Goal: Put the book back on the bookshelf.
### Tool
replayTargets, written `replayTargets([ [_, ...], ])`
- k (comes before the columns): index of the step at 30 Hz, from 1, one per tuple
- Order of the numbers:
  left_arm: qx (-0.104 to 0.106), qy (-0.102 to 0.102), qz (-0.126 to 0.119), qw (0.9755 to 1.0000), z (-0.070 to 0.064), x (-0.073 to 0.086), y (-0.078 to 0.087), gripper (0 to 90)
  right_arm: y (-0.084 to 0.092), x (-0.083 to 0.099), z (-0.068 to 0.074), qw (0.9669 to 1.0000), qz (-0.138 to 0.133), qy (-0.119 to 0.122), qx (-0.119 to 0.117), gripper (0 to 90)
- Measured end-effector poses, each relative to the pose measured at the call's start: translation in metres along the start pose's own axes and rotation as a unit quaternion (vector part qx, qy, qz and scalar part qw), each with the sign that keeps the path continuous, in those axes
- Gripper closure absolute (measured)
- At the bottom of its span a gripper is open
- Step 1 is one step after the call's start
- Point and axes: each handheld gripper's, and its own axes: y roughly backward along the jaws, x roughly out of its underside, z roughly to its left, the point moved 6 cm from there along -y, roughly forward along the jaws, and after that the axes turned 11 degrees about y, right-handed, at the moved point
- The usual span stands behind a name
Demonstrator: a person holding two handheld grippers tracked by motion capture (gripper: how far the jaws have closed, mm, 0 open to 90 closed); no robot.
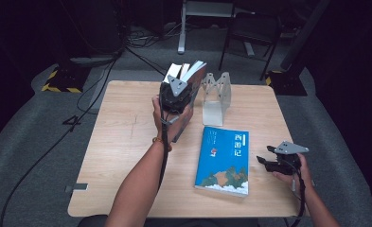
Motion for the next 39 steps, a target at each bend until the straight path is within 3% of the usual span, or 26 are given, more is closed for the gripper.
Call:
replayTargets([
  [9, -0.001, 0.004, 0.0, 1.0, -0.02, 0.002, -0.025, 73.2, 0.001, 0.001, 0.0, 1.0, -0.001, -0.001, -0.003, 37.5],
  [13, -0.013, 0.009, -0.007, 0.9998, -0.02, 0.001, -0.036, 73.2, 0.002, 0.001, 0.001, 1.0, -0.003, 0.003, -0.004, 37.4],
  [18, -0.027, 0.038, -0.008, 0.9989, -0.013, 0.002, -0.05, 73.2, 0.001, 0.001, 0.002, 1.0, -0.004, 0.006, -0.006, 37.5],
  [21, -0.03, 0.043, -0.01, 0.9986, -0.012, 0.005, -0.058, 73.1, 0.0, 0.0, 0.003, 0.9999, -0.002, 0.01, -0.006, 37.5],
  [22, -0.036, 0.035, -0.01, 0.9987, -0.012, 0.005, -0.06, 73.1, 0.0, 0.0, 0.003, 0.9999, -0.002, 0.011, -0.006, 37.5],
  [30, -0.04, 0.024, -0.012, 0.9988, -0.018, 0.003, -0.073, 72.8, 0.002, 0.0, 0.003, 0.9999, -0.003, 0.014, -0.005, 37.5],
  [36, -0.043, -0.005, -0.001, 0.9991, -0.02, 0.004, -0.078, 72.0, 0.001, 0.0, 0.002, 0.9999, -0.002, 0.015, -0.006, 37.6],
  [39, -0.029, -0.002, 0.009, 0.9996, -0.019, 0.004, -0.076, 70.7, 0.002, -0.001, 0.003, 0.9998, -0.002, 0.019, -0.006, 37.6],
])
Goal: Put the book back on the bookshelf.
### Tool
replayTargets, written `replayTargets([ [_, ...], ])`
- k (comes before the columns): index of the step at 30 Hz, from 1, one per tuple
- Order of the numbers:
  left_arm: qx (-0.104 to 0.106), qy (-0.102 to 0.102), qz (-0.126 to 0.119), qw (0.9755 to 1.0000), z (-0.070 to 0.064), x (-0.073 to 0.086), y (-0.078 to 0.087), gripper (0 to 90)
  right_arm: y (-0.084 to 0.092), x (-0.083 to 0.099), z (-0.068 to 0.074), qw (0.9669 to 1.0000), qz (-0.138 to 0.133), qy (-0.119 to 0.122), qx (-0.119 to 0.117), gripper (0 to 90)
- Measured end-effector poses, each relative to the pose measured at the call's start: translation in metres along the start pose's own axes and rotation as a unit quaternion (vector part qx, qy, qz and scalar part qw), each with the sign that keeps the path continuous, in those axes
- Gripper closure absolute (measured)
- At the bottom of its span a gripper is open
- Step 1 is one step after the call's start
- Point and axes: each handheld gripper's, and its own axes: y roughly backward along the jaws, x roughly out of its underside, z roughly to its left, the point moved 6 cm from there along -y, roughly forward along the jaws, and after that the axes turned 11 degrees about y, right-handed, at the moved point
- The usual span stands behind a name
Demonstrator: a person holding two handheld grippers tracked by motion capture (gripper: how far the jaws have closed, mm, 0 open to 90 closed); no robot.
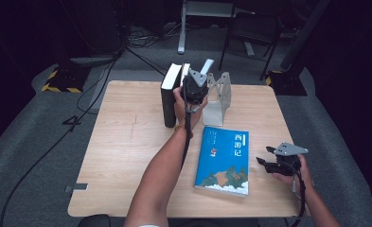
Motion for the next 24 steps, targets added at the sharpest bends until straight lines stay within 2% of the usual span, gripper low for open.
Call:
replayTargets([
  [2, 0.002, -0.017, 0.0, 0.9998, 0.0, 0.0, 0.005, 70.1, 0.0, 0.0, 0.0, 1.0, 0.001, -0.001, 0.0, 37.7],
  [3, 0.002, -0.017, 0.0, 0.9998, 0.0, 0.0, 0.005, 69.3, 0.0, 0.0, 0.0, 1.0, 0.001, -0.001, 0.0, 37.7],
  [4, 0.002, -0.033, 0.006, 0.9994, 0.0, 0.0, 0.01, 68.3, 0.0, 0.0, 0.0, 1.0, 0.002, -0.001, -0.001, 37.6],
  [7, 0.012, -0.035, 0.009, 0.9993, 0.0, -0.001, 0.016, 67.5, 0.0, 0.0, 0.0, 1.0, 0.002, -0.001, -0.002, 37.6],
  [10, 0.026, -0.045, 0.028, 0.9983, 0.003, -0.002, 0.024, 67.6, 0.0, 0.0, 0.001, 1.0, 0.004, -0.001, -0.003, 37.5],
  [14, 0.019, -0.074, 0.068, 0.9948, 0.004, -0.001, 0.027, 68.0, 0.0, -0.001, 0.002, 1.0, 0.006, 0.003, -0.005, 37.0],
  [16, 0.015, -0.08, 0.079, 0.9935, 0.005, -0.002, 0.028, 69.5, 0.0, -0.001, 0.002, 0.9999, 0.009, 0.003, -0.006, 36.9],
  [18, 0.013, -0.078, 0.084, 0.9933, 0.006, -0.004, 0.026, 72.0, 0.0, 0.0, 0.001, 0.9999, 0.012, 0.0, -0.008, 36.9],
  [19, 0.011, -0.071, 0.077, 0.9944, 0.006, -0.004, 0.025, 72.5, -0.001, 0.0, 0.002, 0.9999, 0.014, 0.001, -0.009, 36.9],
  [20, 0.011, -0.071, 0.077, 0.9944, 0.006, -0.004, 0.025, 73.0, -0.001, 0.0, 0.002, 0.9999, 0.014, 0.001, -0.009, 36.9],
  [22, 0.01, -0.051, 0.062, 0.9967, 0.007, -0.004, 0.023, 73.1, -0.002, 0.001, 0.002, 0.9997, 0.019, 0.002, -0.014, 36.9],
  [23, 0.011, -0.033, 0.054, 0.9979, 0.008, -0.005, 0.022, 73.2, -0.002, 0.001, 0.003, 0.9997, 0.019, 0.002, -0.016, 36.9],
  [24, 0.011, -0.033, 0.054, 0.9979, 0.008, -0.005, 0.022, 73.2, -0.002, 0.001, 0.003, 0.9997, 0.019, 0.002, -0.016, 36.9],
])
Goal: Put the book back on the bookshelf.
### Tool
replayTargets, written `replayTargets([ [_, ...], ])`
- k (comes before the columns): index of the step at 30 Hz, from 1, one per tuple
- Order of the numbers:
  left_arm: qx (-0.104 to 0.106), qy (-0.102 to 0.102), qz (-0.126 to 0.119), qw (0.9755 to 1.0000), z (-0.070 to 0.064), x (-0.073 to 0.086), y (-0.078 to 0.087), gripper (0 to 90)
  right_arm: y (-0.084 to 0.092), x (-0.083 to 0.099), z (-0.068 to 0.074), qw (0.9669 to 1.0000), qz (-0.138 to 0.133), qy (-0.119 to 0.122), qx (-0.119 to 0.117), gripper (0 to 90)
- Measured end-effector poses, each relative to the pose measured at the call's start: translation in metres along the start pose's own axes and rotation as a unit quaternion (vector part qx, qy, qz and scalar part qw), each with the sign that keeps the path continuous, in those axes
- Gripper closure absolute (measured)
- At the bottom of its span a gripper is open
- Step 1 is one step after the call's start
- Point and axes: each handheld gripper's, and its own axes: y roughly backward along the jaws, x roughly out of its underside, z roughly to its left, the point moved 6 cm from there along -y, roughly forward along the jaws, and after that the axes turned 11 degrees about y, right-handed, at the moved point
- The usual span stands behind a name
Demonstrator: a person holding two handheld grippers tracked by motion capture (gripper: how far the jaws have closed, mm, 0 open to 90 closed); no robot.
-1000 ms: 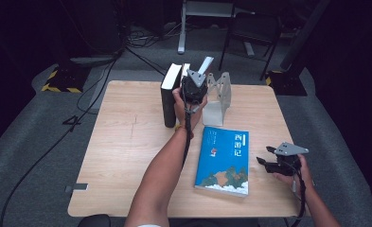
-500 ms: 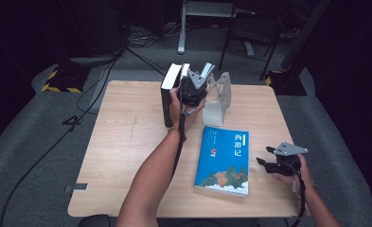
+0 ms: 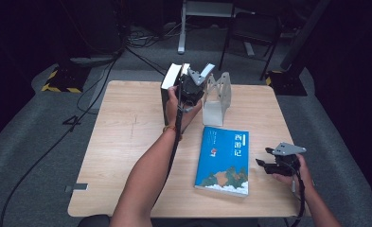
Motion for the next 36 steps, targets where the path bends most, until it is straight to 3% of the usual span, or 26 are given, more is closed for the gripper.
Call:
replayTargets([
  [2, 0.0, 0.025, -0.01, 0.9996, 0.002, -0.002, -0.004, 73.2, 0.0, 0.0, 0.0, 1.0, 0.0, 0.002, -0.001, 36.9],
  [8, -0.014, 0.039, -0.026, 0.9988, 0.001, -0.008, -0.017, 73.2, 0.0, 0.001, 0.001, 1.0, 0.0, 0.002, -0.003, 36.8],
  [10, -0.016, 0.059, -0.034, 0.9976, 0.003, -0.014, -0.022, 73.1, 0.001, 0.001, 0.001, 1.0, -0.002, 0.002, -0.003, 36.8],
  [13, -0.027, 0.061, -0.029, 0.9974, 0.002, -0.014, -0.025, 72.8, 0.001, 0.001, 0.001, 1.0, -0.001, 0.004, -0.004, 36.9],
  [15, -0.029, 0.061, -0.026, 0.9974, 0.001, -0.013, -0.024, 72.3, 0.001, 0.001, 0.001, 1.0, -0.001, 0.004, -0.004, 36.8],
  [16, -0.038, 0.049, -0.019, 0.9979, 0.0, -0.011, -0.023, 72.2, 0.002, 0.0, 0.001, 1.0, -0.004, 0.005, -0.003, 36.9],
  [19, -0.035, 0.05, -0.015, 0.998, 0.004, -0.009, -0.019, 71.2, 0.001, 0.001, 0.001, 1.0, 0.0, 0.004, -0.004, 36.9],
  [25, -0.043, 0.038, -0.022, 0.9981, 0.009, -0.014, -0.005, 67.2, 0.001, -0.001, 0.003, 0.9999, 0.0, 0.01, -0.005, 36.8],
  [30, -0.053, 0.009, -0.034, 0.998, 0.011, -0.019, 0.01, 62.9, -0.001, -0.001, 0.004, 0.9999, 0.003, 0.01, -0.007, 36.6],
  [33, -0.042, 0.008, -0.048, 0.998, 0.014, -0.021, 0.02, 59.1, 0.0, -0.001, 0.003, 0.9999, 0.0, 0.01, -0.007, 36.6],
  [36, -0.025, 0.006, -0.042, 0.9988, 0.017, -0.019, 0.028, 54.9, 0.001, -0.001, 0.002, 1.0, -0.002, 0.007, -0.005, 36.6],
])
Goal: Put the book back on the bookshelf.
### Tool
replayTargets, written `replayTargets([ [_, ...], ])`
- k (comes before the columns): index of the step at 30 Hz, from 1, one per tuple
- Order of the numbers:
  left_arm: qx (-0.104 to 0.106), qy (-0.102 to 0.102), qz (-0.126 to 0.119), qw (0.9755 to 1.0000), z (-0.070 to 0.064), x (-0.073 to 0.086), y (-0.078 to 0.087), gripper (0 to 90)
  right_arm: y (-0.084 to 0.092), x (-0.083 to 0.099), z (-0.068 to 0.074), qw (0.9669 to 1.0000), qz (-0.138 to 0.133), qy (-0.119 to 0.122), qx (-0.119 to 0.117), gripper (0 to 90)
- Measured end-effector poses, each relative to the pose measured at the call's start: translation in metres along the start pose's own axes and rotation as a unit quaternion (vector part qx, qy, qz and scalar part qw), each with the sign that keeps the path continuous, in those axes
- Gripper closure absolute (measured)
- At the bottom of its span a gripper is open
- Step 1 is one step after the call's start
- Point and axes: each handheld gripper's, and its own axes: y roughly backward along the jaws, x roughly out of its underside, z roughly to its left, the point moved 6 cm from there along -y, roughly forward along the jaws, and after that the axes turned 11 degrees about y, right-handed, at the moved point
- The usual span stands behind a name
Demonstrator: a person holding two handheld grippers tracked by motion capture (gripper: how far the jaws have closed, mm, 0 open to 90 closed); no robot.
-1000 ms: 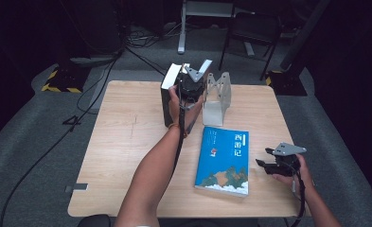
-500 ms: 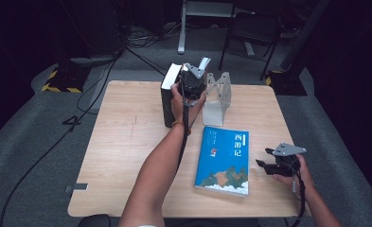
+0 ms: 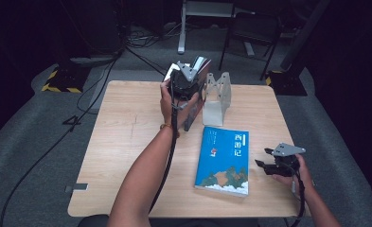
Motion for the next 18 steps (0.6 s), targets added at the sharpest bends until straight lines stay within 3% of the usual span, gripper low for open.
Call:
replayTargets([
  [2, 0.004, -0.004, 0.0, 1.0, 0.002, 0.002, 0.006, 52.3, 0.0, 0.0, 0.0, 1.0, -0.001, -0.001, 0.001, 36.6],
  [3, 0.018, -0.003, 0.001, 0.9998, 0.002, 0.003, 0.009, 51.0, 0.0, 0.0, 0.0, 1.0, 0.0, 0.001, 0.001, 36.6],
  [5, 0.017, -0.016, 0.005, 0.9997, 0.004, 0.006, 0.015, 49.6, 0.0, -0.001, 0.0, 1.0, -0.001, 0.001, 0.001, 36.6],
  [10, 0.06, -0.013, 0.008, 0.9981, 0.009, 0.012, 0.03, 44.7, 0.0, -0.001, 0.0, 1.0, -0.002, -0.001, 0.002, 36.5],
  [14, 0.085, -0.023, 0.018, 0.9959, 0.013, 0.016, 0.043, 40.5, 0.001, -0.001, 0.001, 1.0, 0.0, 0.0, 0.002, 36.4],
  [18, 0.094, -0.032, 0.018, 0.9949, 0.017, 0.022, 0.06, 38.6, 0.001, -0.001, 0.0, 1.0, -0.001, -0.004, 0.003, 36.3],
])
